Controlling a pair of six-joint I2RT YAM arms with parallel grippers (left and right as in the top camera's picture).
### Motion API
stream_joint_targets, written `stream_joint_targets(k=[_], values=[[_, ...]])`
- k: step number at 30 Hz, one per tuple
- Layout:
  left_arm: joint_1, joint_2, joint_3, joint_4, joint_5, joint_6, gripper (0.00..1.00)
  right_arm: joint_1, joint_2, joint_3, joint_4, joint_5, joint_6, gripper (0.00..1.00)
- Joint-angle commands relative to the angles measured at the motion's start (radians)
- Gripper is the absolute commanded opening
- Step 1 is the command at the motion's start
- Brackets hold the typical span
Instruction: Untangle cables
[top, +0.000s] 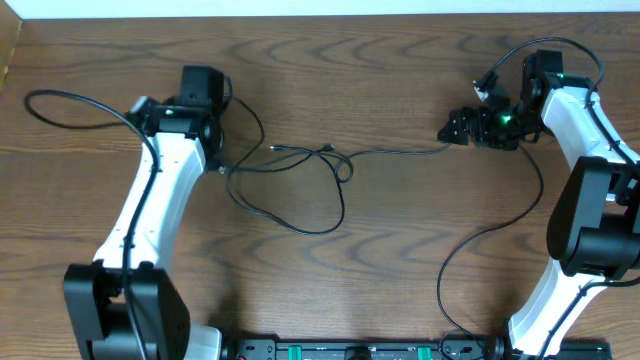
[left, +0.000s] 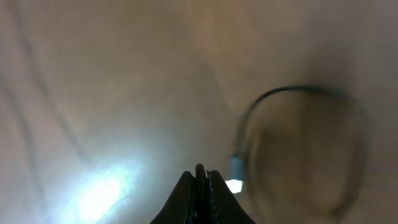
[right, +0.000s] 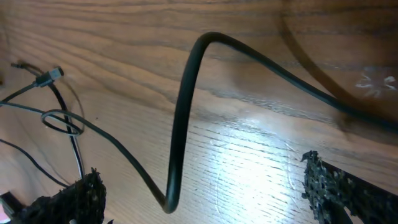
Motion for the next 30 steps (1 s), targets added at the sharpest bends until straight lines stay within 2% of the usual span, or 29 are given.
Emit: stream_joint_targets(k=[1, 8, 13, 20, 27, 28, 30], values=[[0.003, -0.112, 0.086, 0.051, 0.026, 0.086, 0.08, -0.006, -0.003, -0.003, -0.004, -0.031, -0.028, 0.99], [0.003, -0.3, 0.087, 0.224, 0.057, 0.087, 0.08, -0.005, -0.003, -0.003, -0.016, -0.029, -0.033, 0.99], [0.003, -0.389, 0.087, 0.282, 0.069, 0.09, 0.08, -0.005, -0.003, -0.003, -0.016, -0.028, -0.033, 0.99], [0.003, -0.427, 0.087, 0.319, 0.135, 0.102, 0.08, -0.005, -0.003, -0.003, -0.016, -0.028, -0.033, 0.99], [0.003, -0.428, 0.087, 0.422, 0.25, 0.12, 0.08, -0.002, -0.003, -0.003, -0.02, -0.029, -0.039, 0.99], [0.003, -0.428, 0.087, 0.421, 0.265, 0.12, 0.08, 0.002, -0.003, -0.003, -0.026, -0.052, -0.069, 0.99], [0.003, -0.426, 0.087, 0.417, 0.279, 0.119, 0.08, 0.016, -0.003, -0.003, -0.066, -0.204, -0.239, 0.99]])
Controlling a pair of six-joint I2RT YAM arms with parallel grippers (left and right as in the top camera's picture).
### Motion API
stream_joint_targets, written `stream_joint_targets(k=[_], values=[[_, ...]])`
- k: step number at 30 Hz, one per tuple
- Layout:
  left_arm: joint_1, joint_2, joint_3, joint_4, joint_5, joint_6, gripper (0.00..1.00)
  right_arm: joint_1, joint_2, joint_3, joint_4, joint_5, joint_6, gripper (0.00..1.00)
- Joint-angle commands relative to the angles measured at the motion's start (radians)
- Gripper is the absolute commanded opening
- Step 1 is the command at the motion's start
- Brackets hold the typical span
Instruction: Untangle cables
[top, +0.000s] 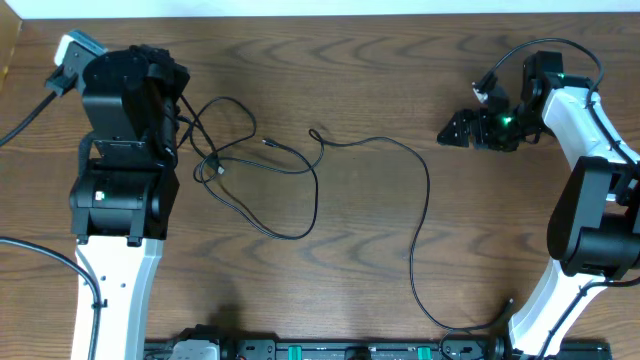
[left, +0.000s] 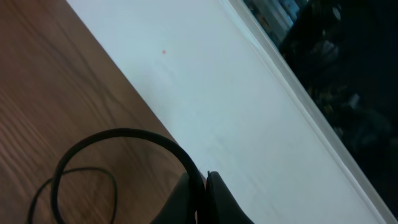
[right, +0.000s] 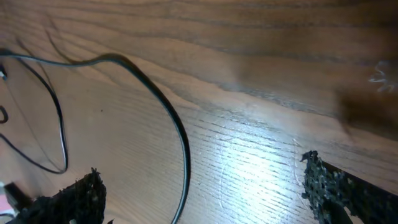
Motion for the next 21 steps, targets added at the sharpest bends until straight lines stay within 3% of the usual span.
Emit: stream_joint_targets(k=[1, 4, 6, 12, 18, 21], values=[[0.003, -0.008, 0.019, -0.003, 0.047, 0.017, 0.08, 0.024, -0.003, -0.003, -0.068, -0.264, -0.3, 0.99], [0.003, -0.008, 0.019, -0.024, 0.047, 0.016, 0.08, 0.06, -0.003, -0.003, -0.183, -0.467, -0.591, 0.99], [0.003, -0.006, 0.019, -0.039, 0.047, 0.016, 0.08, 0.097, -0.003, -0.003, -0.221, -0.524, -0.668, 0.99], [-0.019, -0.005, 0.019, -0.074, 0.077, 0.014, 0.08, 0.287, -0.003, -0.003, -0.155, -0.527, -0.673, 0.99], [-0.115, 0.034, 0.019, -0.129, 0.069, 0.008, 0.08, 0.507, -0.003, -0.003, 0.084, -0.526, -0.671, 0.99], [-0.131, 0.062, 0.019, -0.149, 0.069, -0.004, 0.08, 0.559, -0.003, -0.003, 0.216, -0.526, -0.596, 0.99]])
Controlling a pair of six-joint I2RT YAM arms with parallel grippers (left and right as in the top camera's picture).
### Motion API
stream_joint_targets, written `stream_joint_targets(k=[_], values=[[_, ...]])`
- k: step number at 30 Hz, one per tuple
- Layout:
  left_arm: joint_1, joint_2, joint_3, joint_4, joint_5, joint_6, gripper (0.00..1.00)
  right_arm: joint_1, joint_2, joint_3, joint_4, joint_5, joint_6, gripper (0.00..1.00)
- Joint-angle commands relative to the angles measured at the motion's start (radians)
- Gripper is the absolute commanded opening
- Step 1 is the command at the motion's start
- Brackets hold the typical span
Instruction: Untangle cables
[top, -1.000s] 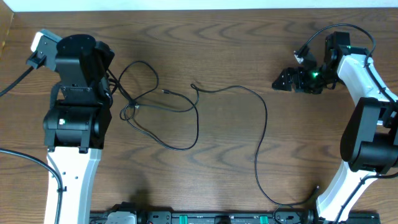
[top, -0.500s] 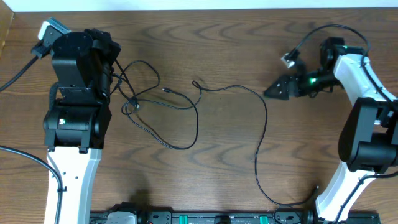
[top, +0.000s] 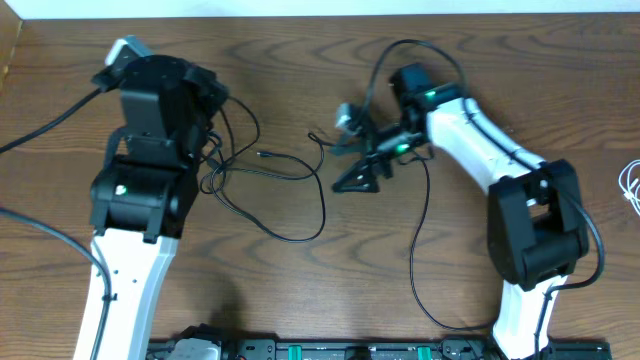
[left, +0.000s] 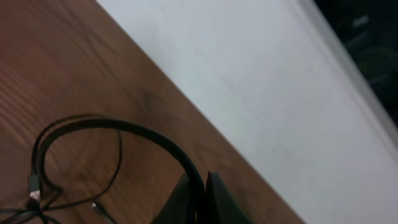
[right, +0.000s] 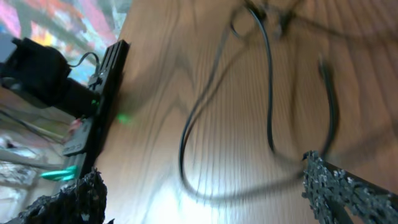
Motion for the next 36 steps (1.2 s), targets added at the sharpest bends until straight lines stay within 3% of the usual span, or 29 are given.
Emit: stream_joint_targets(k=[1, 12, 20, 21, 22, 24, 25, 36], values=[[-0.02, 0.04, 0.019, -0.02, 0.001, -0.021, 0.08, 0.055, -0.003, 0.002, 0.136, -0.032, 0.093, 0.99], [-0.053, 0.078, 0.019, -0.04, 0.002, -0.315, 0.08, 0.134, -0.003, 0.002, 0.771, -0.005, 0.708, 0.99], [-0.111, 0.082, 0.019, -0.039, 0.001, -0.369, 0.08, 0.2, -0.003, 0.002, 0.86, 0.039, 0.764, 0.99], [-0.112, 0.082, 0.019, -0.039, 0.002, -0.369, 0.08, 0.207, -0.003, 0.002, 0.859, 0.058, 0.765, 0.94], [-0.112, 0.082, 0.019, -0.039, 0.002, -0.369, 0.08, 0.209, -0.003, 0.002, 0.859, 0.073, 0.764, 0.78], [-0.111, 0.082, 0.019, -0.039, -0.002, -0.368, 0.08, 0.204, -0.003, 0.002, 0.846, 0.117, 0.785, 0.13], [-0.111, 0.082, 0.019, -0.04, -0.01, -0.366, 0.08, 0.2, -0.003, 0.002, 0.838, 0.133, 0.797, 0.01], [-0.11, 0.082, 0.019, -0.161, -0.391, -0.255, 0.08, -0.06, -0.003, 0.002, 0.603, 0.087, 0.848, 0.01]])
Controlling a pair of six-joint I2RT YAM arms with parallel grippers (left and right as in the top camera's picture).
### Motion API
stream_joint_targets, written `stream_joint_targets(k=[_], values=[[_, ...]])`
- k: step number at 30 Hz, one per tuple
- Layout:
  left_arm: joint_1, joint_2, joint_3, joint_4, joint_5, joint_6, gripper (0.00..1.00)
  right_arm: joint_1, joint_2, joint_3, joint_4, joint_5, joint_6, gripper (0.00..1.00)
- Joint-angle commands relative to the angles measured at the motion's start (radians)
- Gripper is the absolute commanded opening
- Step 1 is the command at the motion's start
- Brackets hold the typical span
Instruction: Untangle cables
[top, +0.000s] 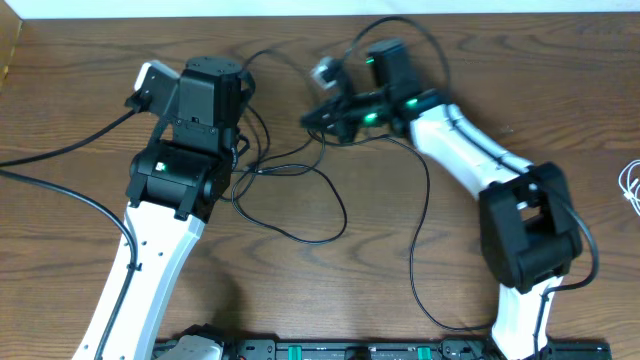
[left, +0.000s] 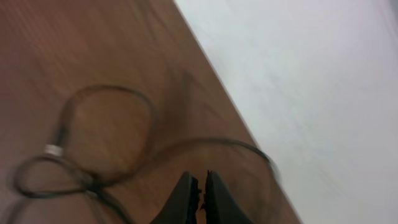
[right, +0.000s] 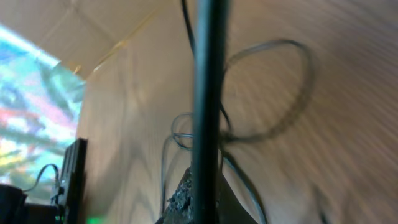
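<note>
Thin black cables (top: 300, 170) lie in crossing loops on the wooden table between the arms. One long strand (top: 424, 230) runs down toward the front edge. My right gripper (top: 318, 112) reaches across to the upper middle. In its wrist view the right gripper (right: 202, 186) is shut on a black cable (right: 208, 74) that runs straight up from the fingers. My left gripper (left: 200, 182) is raised over the table's back left, shut to a narrow slit on a thin cable. Below it lie blurred loops (left: 106, 124) with a small plug (left: 53, 149).
The table's back edge (left: 217, 106) and a white wall are close behind the left gripper. A white cable (top: 631, 185) lies at the right edge. A black rail (top: 350, 351) lines the front. The left arm's own thick cable (top: 60, 165) trails off to the left.
My right gripper was open near the table's middle; now it is further back and left, shut on a black cable. The left arm has shifted right, and the loops have spread.
At first the left gripper was low on the cable's left end, the right gripper open at the far right, the cable stretched between. Then the left gripper stood raised with the cable bunched beneath. The right arm then stood at the middle, and now grips a strand.
</note>
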Motion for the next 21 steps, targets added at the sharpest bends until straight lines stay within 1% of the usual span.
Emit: stream_joint_targets(k=[1, 2, 5, 12, 14, 15, 16, 17, 18, 21], values=[[0.0, 0.005, 0.018, -0.05, -0.19, 0.032, 0.08, -0.113, -0.003, 0.005, -0.016, -0.098, 0.026, 0.01], [0.0, 0.006, 0.018, -0.069, -0.206, 0.032, 0.08, -0.144, -0.003, 0.005, -0.014, -0.158, 0.026, 0.01], [0.0, 0.014, 0.017, -0.082, -0.21, 0.032, 0.08, -0.19, -0.003, 0.005, -0.016, -0.219, 0.029, 0.01], [0.0, 0.032, 0.017, -0.084, -0.193, 0.032, 0.08, -0.213, -0.003, 0.005, -0.014, -0.219, 0.035, 0.01], [0.0, 0.032, 0.017, -0.084, -0.19, 0.032, 0.08, -0.211, -0.003, 0.005, -0.011, -0.189, 0.031, 0.02], [0.0, 0.032, 0.017, -0.084, -0.19, 0.032, 0.08, -0.209, -0.003, 0.005, -0.014, -0.153, 0.032, 0.28], [0.0, 0.032, 0.017, -0.085, -0.19, 0.032, 0.08, -0.204, -0.003, 0.005, -0.029, -0.09, 0.037, 0.66], [0.0, 0.032, 0.017, -0.085, -0.19, 0.032, 0.08, -0.203, -0.003, 0.005, -0.038, -0.067, 0.039, 0.87], [0.0, 0.032, 0.017, -0.088, -0.19, 0.032, 0.08, -0.202, -0.003, 0.005, -0.05, -0.045, 0.039, 0.99], [0.0, 0.032, 0.016, -0.11, -0.19, 0.032, 0.08, -0.201, -0.003, 0.005, -0.111, 0.034, 0.039, 0.99]])
